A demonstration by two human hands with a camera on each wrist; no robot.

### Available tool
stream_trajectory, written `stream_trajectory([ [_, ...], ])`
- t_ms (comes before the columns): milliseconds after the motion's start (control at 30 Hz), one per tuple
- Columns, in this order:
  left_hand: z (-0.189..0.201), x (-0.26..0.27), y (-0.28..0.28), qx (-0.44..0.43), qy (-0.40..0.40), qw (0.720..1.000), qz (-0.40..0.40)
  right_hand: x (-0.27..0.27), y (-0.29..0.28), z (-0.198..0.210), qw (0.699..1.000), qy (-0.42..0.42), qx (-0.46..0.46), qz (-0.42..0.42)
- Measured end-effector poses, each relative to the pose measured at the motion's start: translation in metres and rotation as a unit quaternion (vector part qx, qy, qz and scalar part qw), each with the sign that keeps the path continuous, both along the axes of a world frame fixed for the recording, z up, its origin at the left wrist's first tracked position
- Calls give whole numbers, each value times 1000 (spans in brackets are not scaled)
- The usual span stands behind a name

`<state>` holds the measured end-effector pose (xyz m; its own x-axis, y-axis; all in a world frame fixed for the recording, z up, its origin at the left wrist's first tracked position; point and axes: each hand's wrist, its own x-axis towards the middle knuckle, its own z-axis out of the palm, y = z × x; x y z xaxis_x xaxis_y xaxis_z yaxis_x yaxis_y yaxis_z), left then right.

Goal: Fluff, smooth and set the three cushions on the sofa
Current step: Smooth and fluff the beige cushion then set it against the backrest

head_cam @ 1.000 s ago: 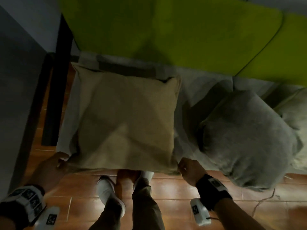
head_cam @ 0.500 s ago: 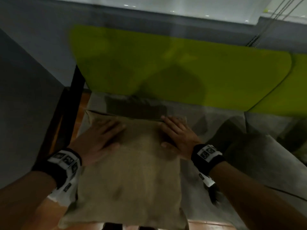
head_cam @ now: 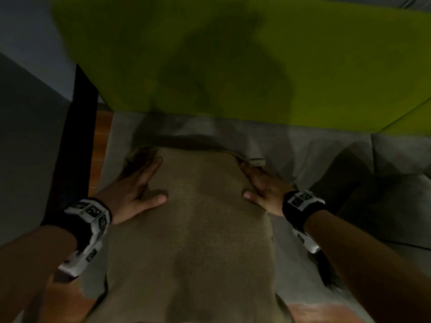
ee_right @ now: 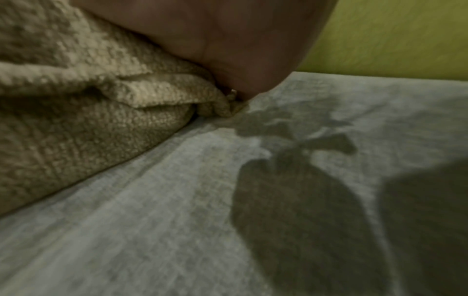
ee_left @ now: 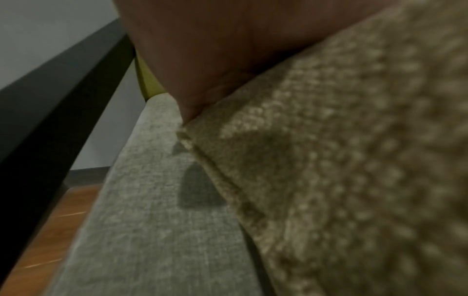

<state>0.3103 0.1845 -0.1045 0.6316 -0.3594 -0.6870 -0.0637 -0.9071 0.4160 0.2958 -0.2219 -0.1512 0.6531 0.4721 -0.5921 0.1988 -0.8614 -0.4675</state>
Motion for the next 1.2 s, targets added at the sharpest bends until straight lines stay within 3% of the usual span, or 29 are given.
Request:
stream_trajectory([
  [100,-3,10,3,23,7,1000,9,3,-6,-4,998,-20,-57,-7],
  [200,12,18,-1,26,-5,998,59,4,-12,-1,986,-55,-121,-103],
  [300,41,12,-2,-15,-120,990,67,-1,-19,33,968,-126,-70,-203],
  [367,61,-2,-4,-95,-215,972,-7,-11,-13,64,960,-230,11,-160],
  [433,62,-18,-7,-149,-268,944,-121,-24,4,82,952,-289,94,-47],
  [500,50,-30,-7,-130,-215,952,-175,-41,21,74,951,-268,135,73],
  [567,33,-31,1,-87,-141,972,-165,-46,25,51,969,-198,90,120],
  [667,11,-19,11,-13,-78,991,-111,-25,13,22,993,-88,14,83],
  [800,9,-3,2,26,-15,995,-91,-2,12,6,997,-19,-8,73],
  [1100,-5,25,5,71,19,997,-30,7,-1,-12,1000,1,-11,9],
  [1200,-2,35,8,48,54,996,44,7,-9,-9,999,-11,-39,-12],
])
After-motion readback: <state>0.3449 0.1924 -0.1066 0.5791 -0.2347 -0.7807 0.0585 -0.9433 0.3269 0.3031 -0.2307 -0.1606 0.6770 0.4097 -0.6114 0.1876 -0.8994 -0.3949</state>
